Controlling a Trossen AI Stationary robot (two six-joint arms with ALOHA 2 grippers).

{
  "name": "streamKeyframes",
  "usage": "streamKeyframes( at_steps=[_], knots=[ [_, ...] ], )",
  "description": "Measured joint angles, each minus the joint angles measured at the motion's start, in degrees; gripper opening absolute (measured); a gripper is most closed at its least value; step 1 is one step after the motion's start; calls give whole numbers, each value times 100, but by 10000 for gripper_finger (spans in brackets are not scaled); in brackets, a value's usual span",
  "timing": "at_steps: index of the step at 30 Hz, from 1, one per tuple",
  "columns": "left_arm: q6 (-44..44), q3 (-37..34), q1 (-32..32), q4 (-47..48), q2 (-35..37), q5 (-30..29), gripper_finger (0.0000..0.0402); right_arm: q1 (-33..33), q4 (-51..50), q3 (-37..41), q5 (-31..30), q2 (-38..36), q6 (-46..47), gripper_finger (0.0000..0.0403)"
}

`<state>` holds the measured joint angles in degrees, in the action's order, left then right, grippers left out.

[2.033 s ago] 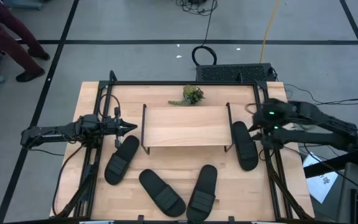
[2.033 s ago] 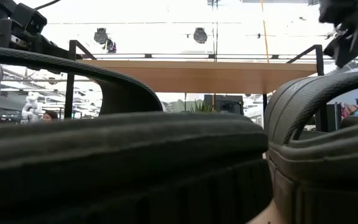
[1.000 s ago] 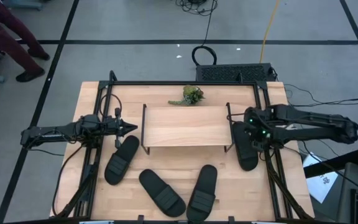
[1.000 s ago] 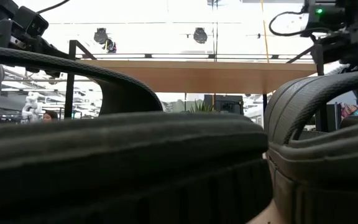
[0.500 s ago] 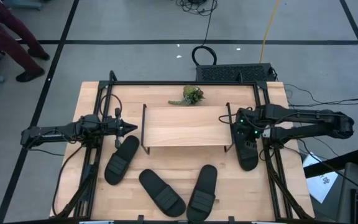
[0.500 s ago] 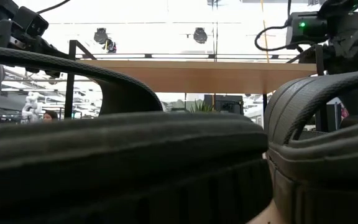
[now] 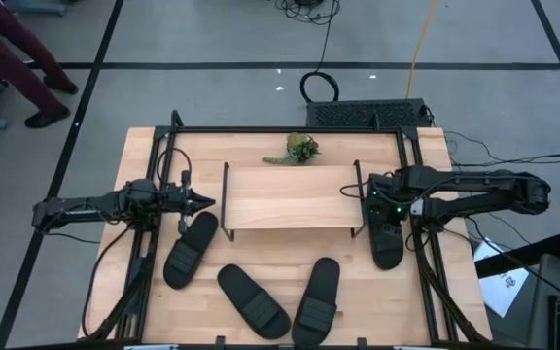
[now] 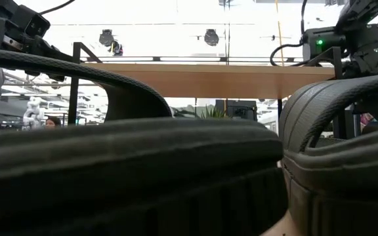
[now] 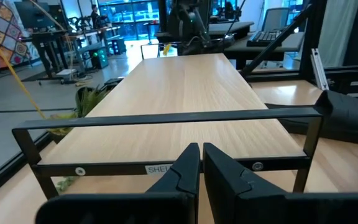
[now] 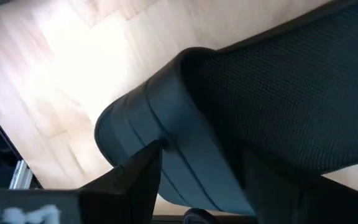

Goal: Pick and place slides into the shelf
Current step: Put the black slipper on the shelf

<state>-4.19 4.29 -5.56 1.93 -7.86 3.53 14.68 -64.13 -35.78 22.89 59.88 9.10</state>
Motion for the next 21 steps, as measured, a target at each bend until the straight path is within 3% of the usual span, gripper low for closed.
streamKeyframes(
  at_steps=[3,6,12,21],
  knots=[
    [1,0,-1,0,0,0,26,0,12,56,-3,-11,134,195],
    [2,0,0,0,0,0,26,0,-7,60,0,-20,136,163],
    [47,0,0,0,0,0,26,-5,-58,73,386,-127,110,23],
    [70,0,-1,0,0,0,26,-258,-151,54,738,-655,394,5]
  ],
)
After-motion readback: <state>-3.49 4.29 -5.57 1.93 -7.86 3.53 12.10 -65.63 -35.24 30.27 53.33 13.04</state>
